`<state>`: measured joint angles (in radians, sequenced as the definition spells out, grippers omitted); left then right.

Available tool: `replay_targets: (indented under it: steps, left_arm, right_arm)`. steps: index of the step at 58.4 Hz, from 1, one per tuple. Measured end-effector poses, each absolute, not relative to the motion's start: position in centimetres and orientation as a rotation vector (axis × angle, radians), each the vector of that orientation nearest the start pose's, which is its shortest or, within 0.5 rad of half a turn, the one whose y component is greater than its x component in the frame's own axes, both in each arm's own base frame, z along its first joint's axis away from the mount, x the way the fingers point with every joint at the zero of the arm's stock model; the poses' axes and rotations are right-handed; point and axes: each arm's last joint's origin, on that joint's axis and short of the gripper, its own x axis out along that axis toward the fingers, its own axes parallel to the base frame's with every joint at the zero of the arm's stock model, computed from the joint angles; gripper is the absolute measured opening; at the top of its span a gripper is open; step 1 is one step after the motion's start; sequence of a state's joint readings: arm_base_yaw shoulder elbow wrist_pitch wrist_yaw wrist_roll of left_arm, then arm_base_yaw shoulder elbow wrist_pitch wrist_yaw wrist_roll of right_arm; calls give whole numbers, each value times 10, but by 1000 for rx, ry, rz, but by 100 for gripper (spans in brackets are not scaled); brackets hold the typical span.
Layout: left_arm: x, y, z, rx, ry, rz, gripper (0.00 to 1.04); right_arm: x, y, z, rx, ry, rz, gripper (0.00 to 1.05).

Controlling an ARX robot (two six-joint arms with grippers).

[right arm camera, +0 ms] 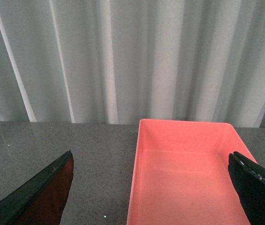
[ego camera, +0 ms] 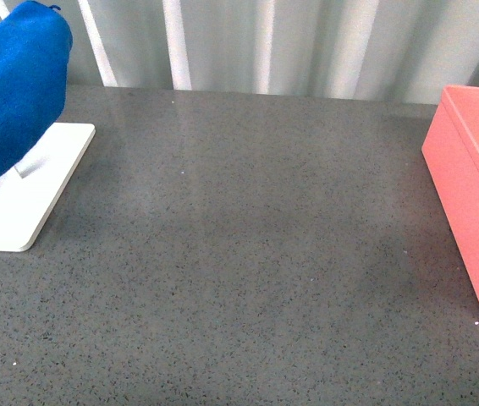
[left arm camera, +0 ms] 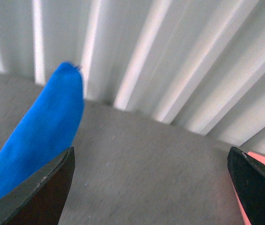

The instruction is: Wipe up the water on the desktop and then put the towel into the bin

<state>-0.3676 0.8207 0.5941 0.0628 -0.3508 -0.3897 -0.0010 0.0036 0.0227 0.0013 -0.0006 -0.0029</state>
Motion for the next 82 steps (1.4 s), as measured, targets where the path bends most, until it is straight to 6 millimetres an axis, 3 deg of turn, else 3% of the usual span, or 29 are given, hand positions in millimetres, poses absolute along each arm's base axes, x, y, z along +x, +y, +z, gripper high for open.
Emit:
replay_targets:
  steps: [3, 7, 18, 28, 35, 40, 44, 55, 67, 82]
  left_arm:
    - [210, -69, 303, -287, 193, -47, 98]
    - [247, -83, 312, -231, 269, -92, 98]
    - [368, -115, 289, 27, 616, -83, 98]
    - [422, -104, 281, 92, 691, 10, 98]
    - [433, -81, 273, 93, 710, 72, 98]
    - [438, -52, 264, 63, 715, 120, 98]
    - [434, -30, 251, 48, 732, 137, 98]
    - [423, 5, 217, 58, 813, 157, 98]
    - [427, 12, 214, 100, 775, 185, 98]
    - [434, 14, 191, 145, 802, 216, 98]
  right_arm:
    - [96, 0, 171, -3, -20, 0, 98]
    - [96, 0, 171, -3, -20, 0, 98]
    - [96, 0, 171, -3, -20, 0, 98]
    - [96, 0, 171, -3, -20, 0, 98]
    - [96, 0, 171, -3, -20, 0, 98]
    - [96, 0, 171, -3, -20, 0, 98]
    - [96, 0, 171, -3, -20, 0, 98]
    - [96, 0, 171, -3, -20, 0, 98]
    - [96, 0, 171, -3, -20, 0, 98]
    - [96, 0, 171, -3, -20, 0, 98]
